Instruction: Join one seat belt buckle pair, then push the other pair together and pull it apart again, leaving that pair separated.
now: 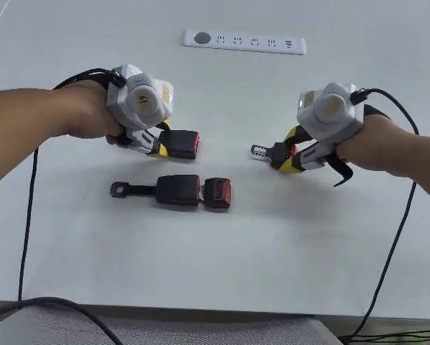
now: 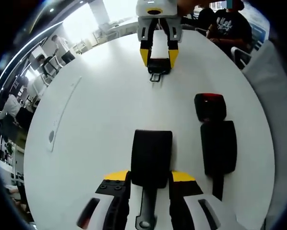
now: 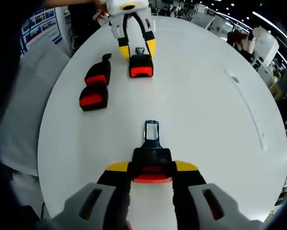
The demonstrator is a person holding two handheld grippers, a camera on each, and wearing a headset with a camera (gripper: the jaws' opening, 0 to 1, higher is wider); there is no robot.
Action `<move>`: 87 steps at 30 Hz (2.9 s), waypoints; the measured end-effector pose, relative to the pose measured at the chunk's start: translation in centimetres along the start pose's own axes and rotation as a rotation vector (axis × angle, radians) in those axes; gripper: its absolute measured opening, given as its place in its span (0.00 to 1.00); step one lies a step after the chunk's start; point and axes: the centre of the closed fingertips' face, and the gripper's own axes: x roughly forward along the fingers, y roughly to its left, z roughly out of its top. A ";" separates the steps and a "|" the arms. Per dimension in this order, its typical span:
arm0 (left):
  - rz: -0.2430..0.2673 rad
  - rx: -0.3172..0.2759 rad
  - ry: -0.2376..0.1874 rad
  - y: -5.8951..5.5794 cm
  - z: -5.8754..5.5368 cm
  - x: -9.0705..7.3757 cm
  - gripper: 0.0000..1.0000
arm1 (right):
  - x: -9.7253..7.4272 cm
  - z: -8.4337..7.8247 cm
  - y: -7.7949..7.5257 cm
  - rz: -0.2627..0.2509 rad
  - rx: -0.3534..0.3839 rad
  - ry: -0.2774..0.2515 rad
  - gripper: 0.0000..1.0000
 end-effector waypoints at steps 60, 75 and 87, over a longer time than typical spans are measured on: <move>-0.018 -0.021 0.032 -0.1 -0.5 0.7 0.30 | 5.1 9.0 0.4 0.079 -0.093 -0.046 0.34; -0.018 -0.026 0.023 0.0 -0.6 0.7 0.30 | 5.2 10.5 1.3 0.066 -0.097 -0.087 0.33; -0.037 0.013 0.011 -0.3 -0.3 0.6 0.30 | 5.2 10.7 1.2 0.094 -0.127 -0.107 0.31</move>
